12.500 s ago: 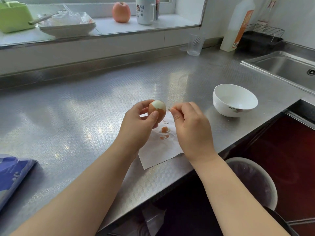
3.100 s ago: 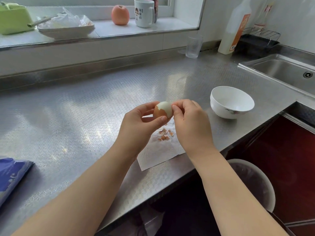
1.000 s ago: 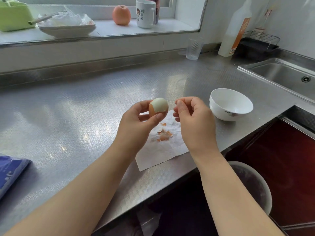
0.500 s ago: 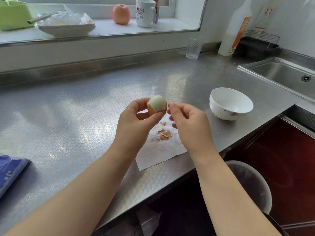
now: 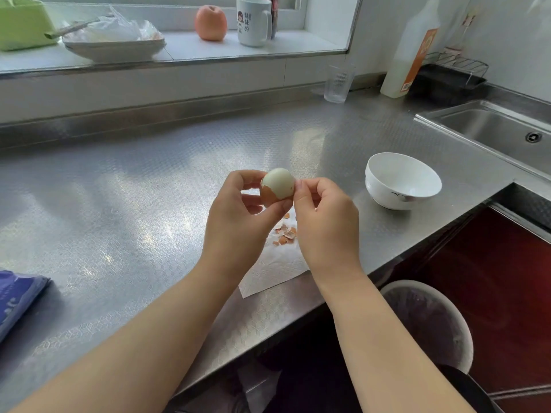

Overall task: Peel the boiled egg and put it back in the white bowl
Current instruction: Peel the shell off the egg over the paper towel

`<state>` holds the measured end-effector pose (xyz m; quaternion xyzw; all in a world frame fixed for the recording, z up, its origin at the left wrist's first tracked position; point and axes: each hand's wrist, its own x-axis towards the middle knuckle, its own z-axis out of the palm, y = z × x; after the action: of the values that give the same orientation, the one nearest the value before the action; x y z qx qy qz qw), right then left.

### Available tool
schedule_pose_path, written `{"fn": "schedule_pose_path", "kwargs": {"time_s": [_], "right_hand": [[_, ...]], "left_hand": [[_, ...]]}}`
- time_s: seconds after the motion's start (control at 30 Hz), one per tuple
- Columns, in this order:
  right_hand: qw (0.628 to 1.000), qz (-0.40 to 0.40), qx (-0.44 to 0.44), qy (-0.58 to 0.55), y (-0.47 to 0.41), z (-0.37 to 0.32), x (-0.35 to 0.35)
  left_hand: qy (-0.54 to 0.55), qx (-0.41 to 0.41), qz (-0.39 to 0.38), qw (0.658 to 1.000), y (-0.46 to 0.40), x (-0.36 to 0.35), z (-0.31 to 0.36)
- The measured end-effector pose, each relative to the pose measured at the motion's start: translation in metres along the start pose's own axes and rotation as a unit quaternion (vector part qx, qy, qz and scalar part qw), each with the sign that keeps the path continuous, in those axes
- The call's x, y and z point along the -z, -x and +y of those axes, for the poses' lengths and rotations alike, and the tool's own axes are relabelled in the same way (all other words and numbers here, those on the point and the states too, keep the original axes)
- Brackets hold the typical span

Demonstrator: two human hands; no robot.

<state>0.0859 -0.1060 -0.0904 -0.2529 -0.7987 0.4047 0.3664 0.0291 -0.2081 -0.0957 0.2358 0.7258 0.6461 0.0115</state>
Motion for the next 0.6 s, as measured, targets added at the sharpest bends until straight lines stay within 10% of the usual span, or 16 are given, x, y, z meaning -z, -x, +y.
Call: {"fn": "schedule_pose_path", "kwargs": {"time_s": [0.6], "right_hand": [[0.991,-0.024,0.062,0.114,0.001,0.0026,0.0007]], "left_hand": [[-0.084,-0.027,-0.015,0.996,0.0001,-0.002,-0.0027]]}}
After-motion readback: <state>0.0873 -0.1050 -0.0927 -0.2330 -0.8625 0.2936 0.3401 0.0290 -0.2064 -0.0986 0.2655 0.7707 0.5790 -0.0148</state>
